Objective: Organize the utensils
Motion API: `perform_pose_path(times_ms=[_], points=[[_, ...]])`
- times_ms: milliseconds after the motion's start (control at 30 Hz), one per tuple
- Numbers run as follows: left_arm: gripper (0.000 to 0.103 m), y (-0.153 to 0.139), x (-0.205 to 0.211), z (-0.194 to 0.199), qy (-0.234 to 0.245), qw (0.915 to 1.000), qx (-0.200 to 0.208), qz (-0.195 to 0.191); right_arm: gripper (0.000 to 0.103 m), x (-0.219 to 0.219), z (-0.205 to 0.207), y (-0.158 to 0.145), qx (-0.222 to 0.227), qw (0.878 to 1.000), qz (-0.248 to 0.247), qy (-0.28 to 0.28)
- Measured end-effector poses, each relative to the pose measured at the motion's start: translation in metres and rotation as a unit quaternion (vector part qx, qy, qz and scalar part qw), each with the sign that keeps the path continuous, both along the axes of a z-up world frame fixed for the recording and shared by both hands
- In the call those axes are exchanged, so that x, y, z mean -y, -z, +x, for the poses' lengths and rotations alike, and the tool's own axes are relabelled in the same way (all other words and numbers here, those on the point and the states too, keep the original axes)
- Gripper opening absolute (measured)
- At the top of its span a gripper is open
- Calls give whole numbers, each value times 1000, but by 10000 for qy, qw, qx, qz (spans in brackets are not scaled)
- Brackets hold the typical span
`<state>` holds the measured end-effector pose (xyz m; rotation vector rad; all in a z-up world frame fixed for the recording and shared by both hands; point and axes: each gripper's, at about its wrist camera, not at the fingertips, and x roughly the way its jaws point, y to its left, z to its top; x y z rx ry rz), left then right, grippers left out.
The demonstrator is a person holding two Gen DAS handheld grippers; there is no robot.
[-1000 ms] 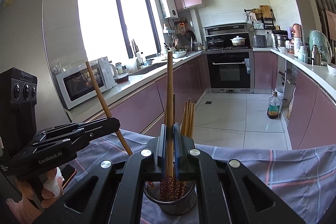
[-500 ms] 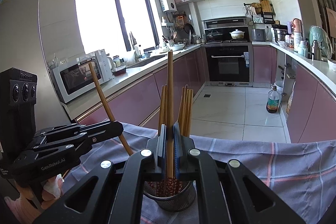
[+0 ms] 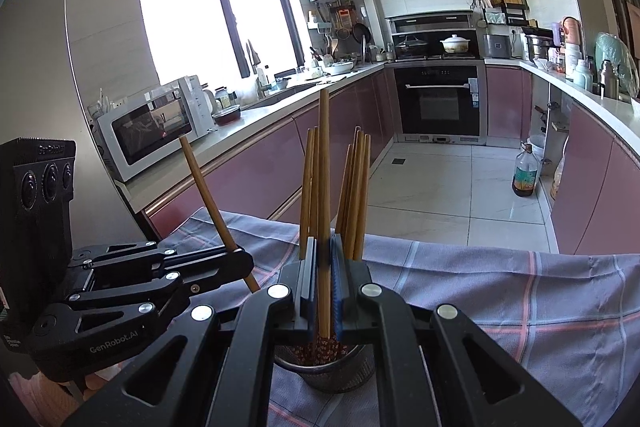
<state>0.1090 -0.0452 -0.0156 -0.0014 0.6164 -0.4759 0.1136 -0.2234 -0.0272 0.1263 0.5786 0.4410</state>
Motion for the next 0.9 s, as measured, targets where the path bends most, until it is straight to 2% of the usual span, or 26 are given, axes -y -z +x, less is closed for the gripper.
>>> perform_pose_path(times_ms=[333,533,633,667,700,767,800,833,900], points=[[8,16,6,8,3,9999,-126,-33,7,2,7,13,-208,9997,73,46],[20,20,2,8,-88,9998,-110,-101,11,3,2,16,-203,9997,86,83],[31,20,2,4,-182,9998,-44,-90,26,5,-7,18,-145,9998,59,143],[41,21,0,2,-220,9997,-28,-116,33,6,-10,18,-124,9998,67,158],[47,21,-2,0,-267,9995,-8,-144,42,6,-13,19,-99,9997,73,194],[52,23,-6,-8,-343,9993,76,-138,48,6,-20,18,-41,9997,66,223],[64,24,-7,-12,-380,9991,112,-128,50,6,-24,19,-17,9997,59,232],[69,23,-9,-16,-417,9989,155,-122,53,5,-29,19,27,9997,37,248],[80,24,-15,-27,-488,9982,330,-91,69,5,-39,19,158,9992,-18,355]])
